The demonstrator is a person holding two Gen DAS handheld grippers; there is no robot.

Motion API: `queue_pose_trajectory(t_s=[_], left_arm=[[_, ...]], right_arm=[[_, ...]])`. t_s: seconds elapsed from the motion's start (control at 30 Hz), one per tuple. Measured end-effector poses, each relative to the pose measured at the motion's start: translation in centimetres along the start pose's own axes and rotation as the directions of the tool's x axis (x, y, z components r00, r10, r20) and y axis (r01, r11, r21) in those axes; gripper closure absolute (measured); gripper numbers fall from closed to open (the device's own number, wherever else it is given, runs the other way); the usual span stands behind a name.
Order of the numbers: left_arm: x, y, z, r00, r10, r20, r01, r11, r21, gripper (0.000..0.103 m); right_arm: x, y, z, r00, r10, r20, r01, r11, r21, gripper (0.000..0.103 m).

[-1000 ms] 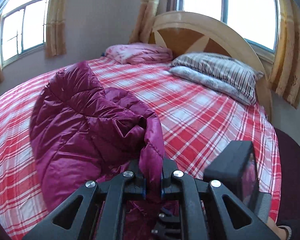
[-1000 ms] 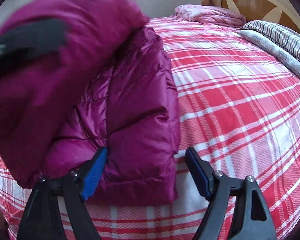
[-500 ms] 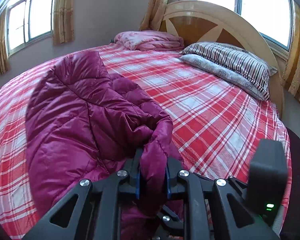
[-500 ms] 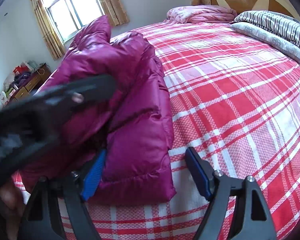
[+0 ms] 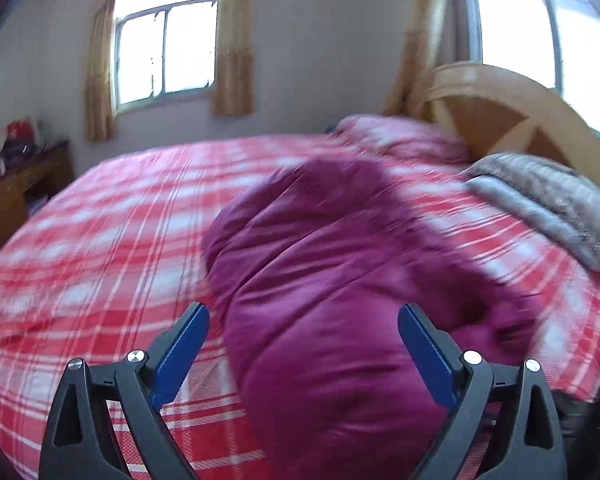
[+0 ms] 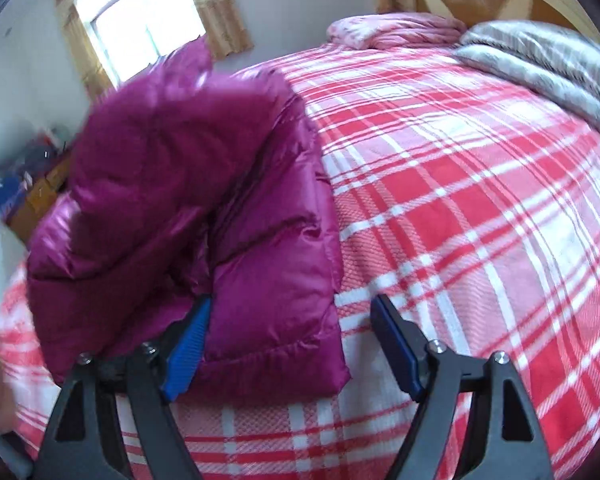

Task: Fold large clothes

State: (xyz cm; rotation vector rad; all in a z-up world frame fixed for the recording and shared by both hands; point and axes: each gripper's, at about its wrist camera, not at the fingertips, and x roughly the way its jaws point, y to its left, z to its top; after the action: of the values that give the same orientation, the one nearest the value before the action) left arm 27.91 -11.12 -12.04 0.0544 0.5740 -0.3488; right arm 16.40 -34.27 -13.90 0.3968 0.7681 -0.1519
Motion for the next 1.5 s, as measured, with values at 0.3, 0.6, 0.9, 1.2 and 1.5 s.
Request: queue_pose_trajectory(t_s=[0.3, 0.6, 0.9, 1.2, 1.5], left_arm=[[5.3, -2.2, -1.3, 0.992, -0.112, -0.058, 0.119, 0.985, 0.126, 0.007], [4.5, -0.4, 0.9, 0.999, -0.010, 0.038, 0.008, 0.998, 0.060, 0.007], [10.1, 1.7, 2.8, 0.996, 0.060, -0.070, -0.057, 0.998, 0.040, 0.007], [11.5, 3.0, 5.3, 0.980, 0.184, -0.079, -0.184, 0.983, 0.010, 0.007], [13.7, 0.9, 4.8, 0.981, 0.159, -0.108, -0.153, 0.987, 0.055, 0.007]], right_arm=[[-6.1, 2.7, 5.6, 0.969, -0.034, 0.246, 0.046, 0.998, -0.044, 0.025], [3.4, 4.5, 9.3, 0.999, -0.019, 0.042, 0.024, 0.993, -0.117, 0.056], [1.5, 4.8, 9.0, 0.993, -0.095, 0.075, 0.104, 0.986, -0.131, 0.055], [3.8, 10.4, 15.5, 0.993, 0.031, 0.113, -0.006, 0.978, -0.210, 0.054], [9.2, 5.5, 13.5, 0.998, -0.059, 0.008, 0.059, 0.982, -0.179, 0.053]])
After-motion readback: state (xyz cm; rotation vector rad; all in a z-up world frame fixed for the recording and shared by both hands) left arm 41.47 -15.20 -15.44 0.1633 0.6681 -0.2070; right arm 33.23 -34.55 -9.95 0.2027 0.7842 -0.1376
